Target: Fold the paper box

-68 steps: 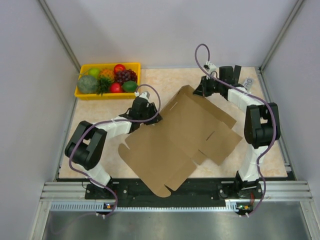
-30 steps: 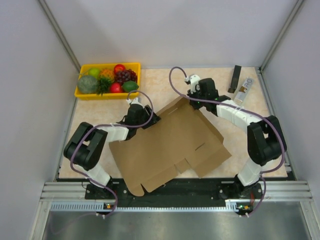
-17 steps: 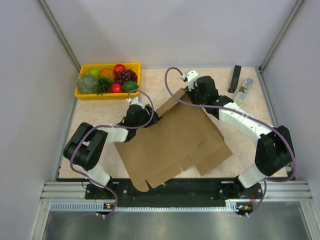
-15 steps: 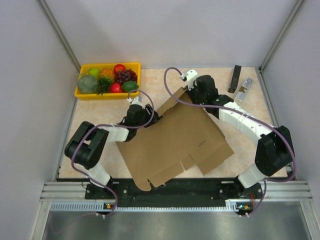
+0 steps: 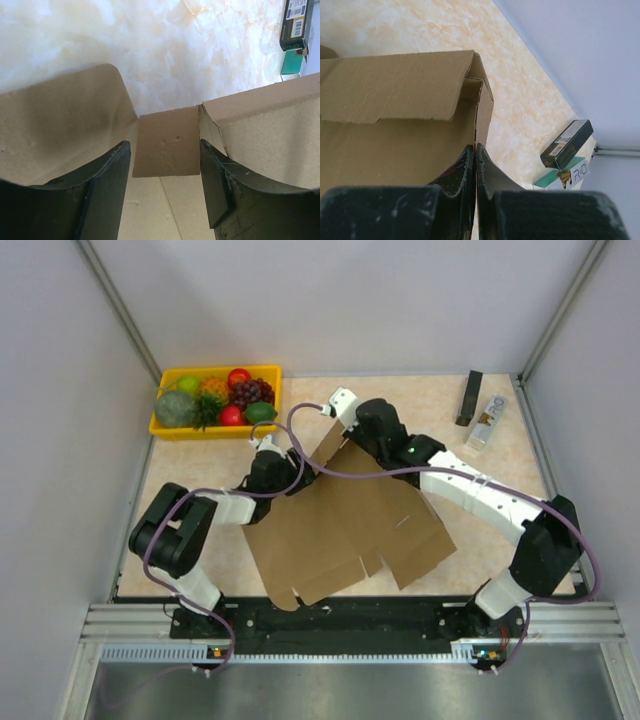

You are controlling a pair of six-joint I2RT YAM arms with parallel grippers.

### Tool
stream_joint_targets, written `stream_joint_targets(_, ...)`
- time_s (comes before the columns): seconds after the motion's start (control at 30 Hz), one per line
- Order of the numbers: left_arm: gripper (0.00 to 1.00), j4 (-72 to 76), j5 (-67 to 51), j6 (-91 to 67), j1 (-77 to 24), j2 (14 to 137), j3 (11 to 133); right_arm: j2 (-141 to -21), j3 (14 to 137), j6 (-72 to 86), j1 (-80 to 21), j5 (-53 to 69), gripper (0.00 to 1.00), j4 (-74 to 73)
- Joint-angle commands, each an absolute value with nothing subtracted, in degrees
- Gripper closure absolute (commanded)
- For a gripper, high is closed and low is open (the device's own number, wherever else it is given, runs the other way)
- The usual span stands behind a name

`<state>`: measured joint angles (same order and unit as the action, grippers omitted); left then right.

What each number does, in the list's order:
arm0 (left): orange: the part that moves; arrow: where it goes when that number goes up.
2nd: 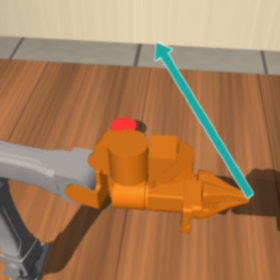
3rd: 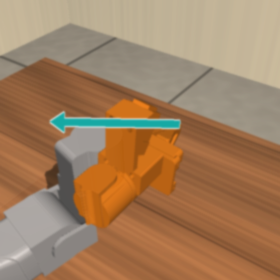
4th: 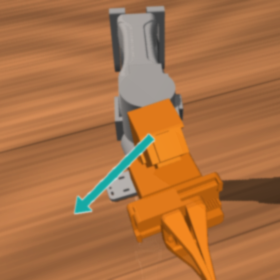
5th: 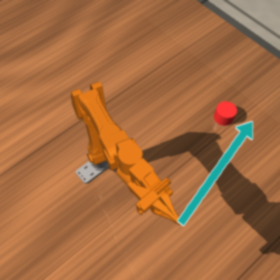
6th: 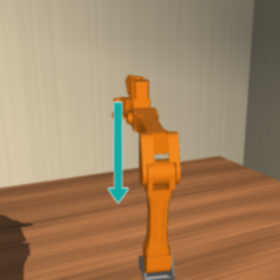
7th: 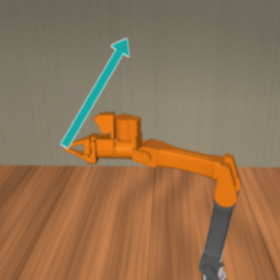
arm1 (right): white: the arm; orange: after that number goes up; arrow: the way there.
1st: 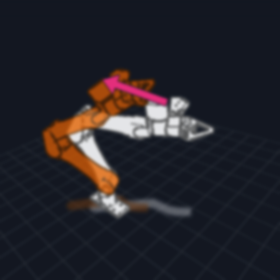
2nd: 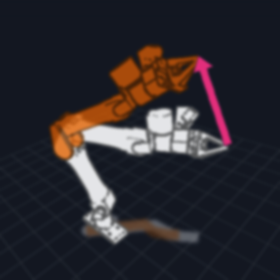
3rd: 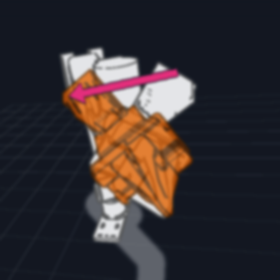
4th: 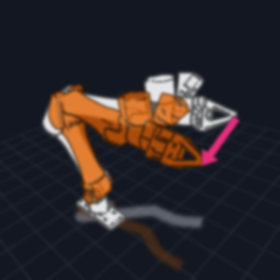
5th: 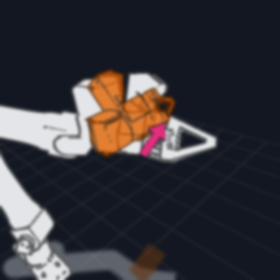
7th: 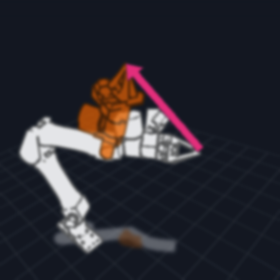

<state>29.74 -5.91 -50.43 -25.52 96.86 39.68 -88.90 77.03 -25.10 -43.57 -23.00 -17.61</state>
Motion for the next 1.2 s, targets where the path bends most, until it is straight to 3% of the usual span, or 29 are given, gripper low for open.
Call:
stream_joint_targets(0.0,0.38,35.94,-5.97,-51.68,-24.18,93.52,34.81,-88.42,79.02,-25.40,-46.23,-21.27,1.00,-18.64)
stream_joint_targets(0.37,0.34,33.76,-15.02,-50.99,-20.48,88.78,30.50,-87.72,76.29,-31.02,-46.32,-19.16,1.00,-17.49)
stream_joint_targets(0.57,0.36,27.69,-13.45,-47.03,-20.39,83.25,29.27,-87.10,76.20,-32.87,-46.32,-17.67,1.00,-17.23)
stream_joint_targets(0.67,0.32,23.75,-10.90,-45.80,-20.30,80.08,28.83,-87.27,75.94,-33.57,-46.58,-18.36,1.00,-17.40)
stream_joint_targets(0.77,0.22,23.38,-9.06,-45.18,-20.30,77.17,27.07,-86.93,76.11,-34.45,-46.67,-19.16,1.00,-17.23)
stream_joint_targets(0.87,0.20,23.73,-8.61,-45.18,-20.30,76.73,25.93,-86.31,76.46,-35.50,-46.67,-19.25,1.00,-16.70)
stream_joint_targets(1.0,0.26,24.61,-8.00,-45.79,-20.22,76.64,24.79,-86.13,76.03,-36.56,-46.58,-19.51,1.00,-16.26)
stream_joint_targets(1.07,0.34,24.17,-6.95,-46.84,-19.87,75.94,24.52,-86.13,74.63,-37.09,-46.23,-20.56,1.00,-15.03)
stream_joint_targets(1.17,0.32,25.57,-8.34,-46.58,-18.81,75.59,24.35,-85.17,73.39,-36.13,-44.13,-18.99,1.00,-14.15)
